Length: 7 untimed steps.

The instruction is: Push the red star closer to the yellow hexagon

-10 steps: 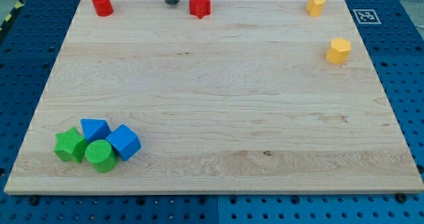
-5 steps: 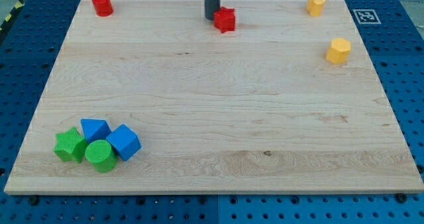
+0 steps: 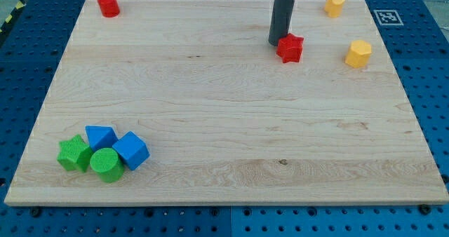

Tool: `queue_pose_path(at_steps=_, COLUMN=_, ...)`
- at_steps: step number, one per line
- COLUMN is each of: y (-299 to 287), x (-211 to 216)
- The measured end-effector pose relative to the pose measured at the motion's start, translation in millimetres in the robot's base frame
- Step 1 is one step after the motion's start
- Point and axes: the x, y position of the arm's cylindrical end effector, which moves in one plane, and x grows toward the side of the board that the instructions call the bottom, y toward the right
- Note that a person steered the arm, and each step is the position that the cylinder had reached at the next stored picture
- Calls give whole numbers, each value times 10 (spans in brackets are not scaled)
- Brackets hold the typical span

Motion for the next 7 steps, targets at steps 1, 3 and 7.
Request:
queue_pose_path(at_steps=1, y=-114, x=20)
queue_pose_path(at_steps=3, y=-114, x=389)
queue_pose_path(at_steps=7, y=477, x=351)
